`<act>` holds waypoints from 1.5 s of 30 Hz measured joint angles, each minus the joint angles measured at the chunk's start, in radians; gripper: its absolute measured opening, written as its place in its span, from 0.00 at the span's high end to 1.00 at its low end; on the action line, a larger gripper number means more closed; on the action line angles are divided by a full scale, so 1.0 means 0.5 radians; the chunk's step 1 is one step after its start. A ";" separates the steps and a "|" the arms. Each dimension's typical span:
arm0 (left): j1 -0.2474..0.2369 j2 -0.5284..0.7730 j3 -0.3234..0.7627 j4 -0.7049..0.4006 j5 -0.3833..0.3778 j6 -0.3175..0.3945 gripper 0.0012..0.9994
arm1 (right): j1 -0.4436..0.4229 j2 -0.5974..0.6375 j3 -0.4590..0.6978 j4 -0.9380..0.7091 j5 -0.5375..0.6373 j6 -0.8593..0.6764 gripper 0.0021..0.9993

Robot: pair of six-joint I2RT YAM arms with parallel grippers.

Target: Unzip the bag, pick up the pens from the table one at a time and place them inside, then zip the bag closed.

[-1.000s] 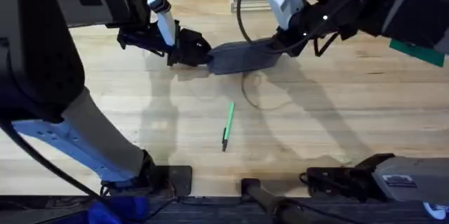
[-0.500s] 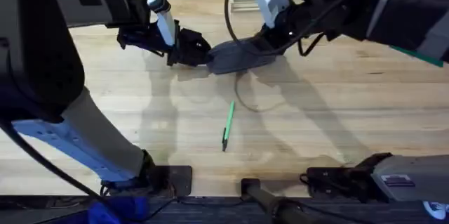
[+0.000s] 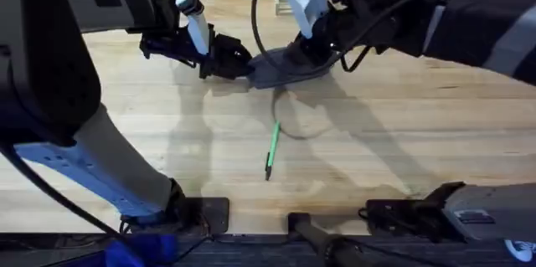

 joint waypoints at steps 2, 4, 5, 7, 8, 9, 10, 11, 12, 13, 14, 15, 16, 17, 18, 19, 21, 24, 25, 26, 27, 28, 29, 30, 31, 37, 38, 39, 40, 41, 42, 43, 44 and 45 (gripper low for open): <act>0.000 0.000 0.000 0.001 0.000 0.000 0.96 | 0.017 0.019 0.001 0.026 -0.009 0.016 0.97; 0.000 0.000 0.000 0.001 0.000 0.000 0.96 | 0.039 0.037 0.001 0.062 -0.021 0.032 0.97; 0.000 0.000 0.000 0.002 0.000 0.000 0.96 | 0.053 0.047 0.002 0.084 -0.028 0.038 0.97; 0.000 0.000 0.000 0.004 0.000 0.000 0.96 | 0.079 0.066 0.002 0.125 -0.033 0.047 0.97; 0.000 0.000 0.000 0.004 0.000 0.000 0.96 | 0.090 0.076 0.002 0.143 -0.035 0.052 0.97; 0.000 0.000 0.000 0.005 0.000 0.000 0.96 | 0.104 0.087 0.003 0.162 -0.036 0.058 0.97; 0.000 0.000 0.000 0.005 0.000 0.000 0.96 | 0.118 0.098 0.004 0.183 -0.037 0.068 0.97; 0.000 0.000 0.000 0.005 0.000 0.000 0.96 | 0.130 0.107 0.004 0.200 -0.038 0.079 0.97; 0.000 0.000 0.000 0.005 0.000 0.000 0.96 | 0.144 0.117 0.004 0.212 -0.041 0.087 0.97; 0.000 0.000 0.000 0.005 0.000 0.000 0.96 | 0.155 0.123 0.004 0.222 -0.044 0.092 0.97; 0.000 0.000 0.000 0.004 0.000 0.000 0.96 | 0.166 0.127 0.004 0.230 -0.044 0.095 0.97; 0.000 0.000 0.000 0.004 0.001 0.000 0.96 | 0.175 0.130 0.005 0.236 -0.045 0.099 0.97; 0.000 0.000 0.000 0.004 0.000 0.000 0.96 | 0.184 0.130 0.005 0.244 -0.047 0.100 0.97; 0.000 0.000 0.000 0.004 0.001 0.000 0.96 | 0.190 0.130 0.005 0.251 -0.049 0.105 0.97; 0.000 0.000 0.000 0.004 0.001 0.000 0.96 | 0.196 0.130 0.005 0.258 -0.050 0.111 0.97; 0.000 0.000 0.000 0.005 0.001 0.000 0.96 | 0.200 0.130 0.005 0.264 -0.050 0.121 0.97; 0.000 0.000 0.000 0.005 0.001 0.000 0.96 | 0.203 0.134 0.005 0.277 -0.054 0.136 0.97; 0.000 0.000 0.000 0.005 0.001 0.000 0.96 | 0.203 0.152 0.005 0.301 -0.090 0.147 0.97; 0.000 0.000 0.000 0.005 0.001 0.000 0.96 | 0.203 0.158 0.005 0.309 -0.105 0.152 0.97; 0.000 0.000 0.000 0.005 0.001 0.000 0.96 | 0.204 0.164 0.005 0.315 -0.117 0.153 0.97; 0.000 0.000 0.000 0.005 0.001 0.000 0.96 | 0.204 0.169 0.006 0.320 -0.126 0.156 0.97; 0.000 0.000 0.000 0.005 0.001 0.000 0.96 | 0.205 0.173 0.007 0.324 -0.135 0.159 0.97; 0.000 0.000 0.000 0.005 0.000 0.000 0.96 | 0.205 0.174 0.008 0.326 -0.140 0.160 0.97; 0.000 0.000 0.000 0.005 0.000 0.000 0.96 | 0.205 0.176 0.008 0.326 -0.142 0.164 0.97; 0.000 0.000 0.000 0.005 0.001 0.000 0.96 | 0.205 0.176 0.009 0.326 -0.144 0.167 0.97; 0.000 0.000 0.000 0.005 0.001 0.000 0.96 | 0.205 0.176 0.011 0.326 -0.165 0.180 0.81; 0.000 0.000 0.000 0.005 0.001 0.000 0.96 | 0.209 0.176 0.012 0.330 -0.174 0.180 0.75; 0.000 0.000 0.000 0.005 0.001 0.000 0.96 | 0.210 0.176 0.014 0.336 -0.179 0.181 0.69; 0.000 0.000 0.000 0.005 0.001 0.000 0.96 | 0.211 0.176 0.018 0.340 -0.186 0.179 0.63; 0.000 0.000 0.000 0.003 0.001 0.000 0.96 | 0.215 0.176 0.022 0.345 -0.193 0.179 0.56; 0.000 0.000 0.000 -0.001 0.001 0.000 0.96 | 0.218 0.176 0.026 0.349 -0.195 0.180 0.49; -0.002 0.000 0.000 -0.001 0.001 0.000 0.96 | 0.218 0.176 0.029 0.351 -0.195 0.179 0.42; -0.002 0.000 0.000 -0.001 0.001 0.000 0.96 | 0.218 0.176 0.031 0.353 -0.195 0.179 0.33; -0.002 0.000 0.000 -0.001 0.001 0.000 0.96 | 0.218 0.176 0.031 0.353 -0.195 0.184 0.24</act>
